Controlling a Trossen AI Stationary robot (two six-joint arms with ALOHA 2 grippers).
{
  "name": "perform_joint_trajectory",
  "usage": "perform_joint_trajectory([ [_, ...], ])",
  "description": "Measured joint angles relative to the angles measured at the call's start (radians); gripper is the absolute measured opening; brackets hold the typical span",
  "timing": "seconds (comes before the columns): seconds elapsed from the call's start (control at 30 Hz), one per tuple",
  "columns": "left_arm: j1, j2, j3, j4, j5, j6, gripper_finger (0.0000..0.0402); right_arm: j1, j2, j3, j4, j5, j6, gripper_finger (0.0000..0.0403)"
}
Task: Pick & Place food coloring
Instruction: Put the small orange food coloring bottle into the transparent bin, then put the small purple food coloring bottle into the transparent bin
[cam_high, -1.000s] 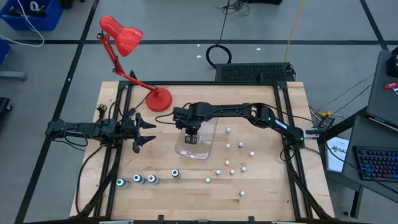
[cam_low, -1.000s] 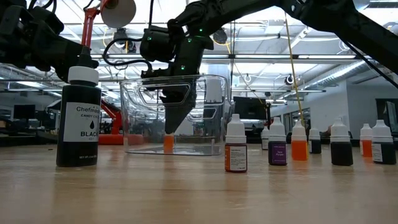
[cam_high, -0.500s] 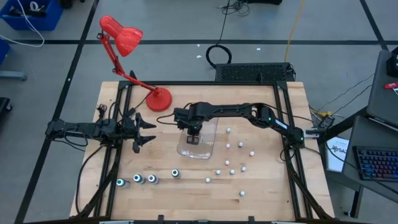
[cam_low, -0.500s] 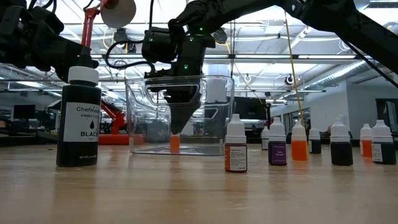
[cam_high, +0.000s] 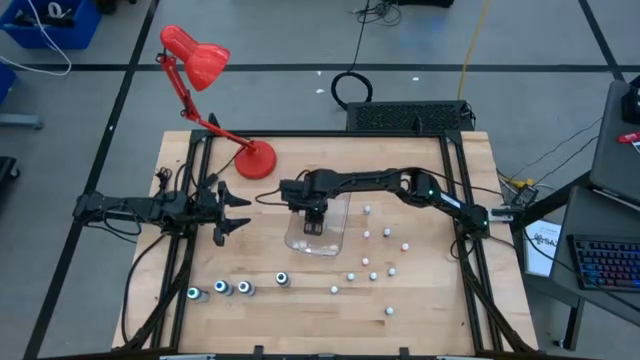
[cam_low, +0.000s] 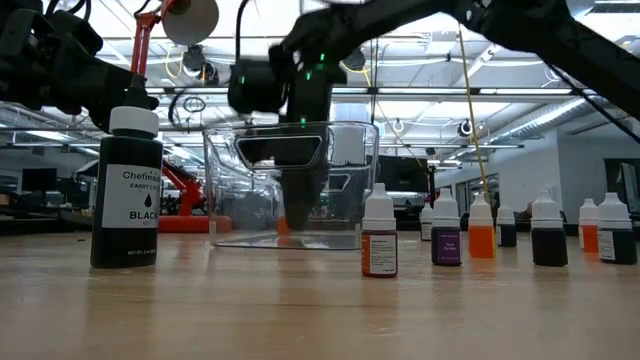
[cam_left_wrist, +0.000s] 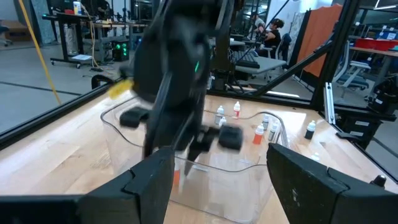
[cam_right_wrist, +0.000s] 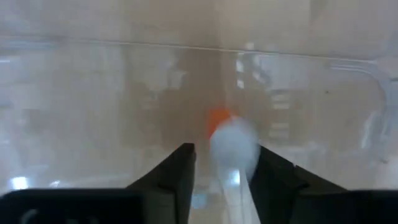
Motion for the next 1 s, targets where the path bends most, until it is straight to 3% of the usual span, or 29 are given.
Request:
perform_joint_trajectory([
  [0.2, 0.0, 0.0, 0.0, 0.0, 0.0, 0.0, 0.0253, 0.014, -0.016, 0.0, 0.034, 0.002, 0.0, 0.0169],
  [0.43, 0.0, 0.0, 0.0, 0.0, 0.0, 0.0, 0.0253, 0.021, -0.07, 0.004, 0.034, 0.007, 0.0, 0.0179],
  [0.63, 0.0, 0.0, 0.0, 0.0, 0.0, 0.0, 0.0253, 0.026, -0.147, 0.004, -0.004, 0.103, 0.007, 0.018],
  [0.8, 0.0, 0.0, 0.0, 0.0, 0.0, 0.0, 0.0253, 0.03, -0.224, 0.004, -0.072, 0.109, 0.064, 0.0176],
  [1.0, 0.0, 0.0, 0.0, 0.0, 0.001, 0.0, 0.0253, 0.062, -0.33, -0.018, -0.277, 0.109, 0.217, 0.0176],
])
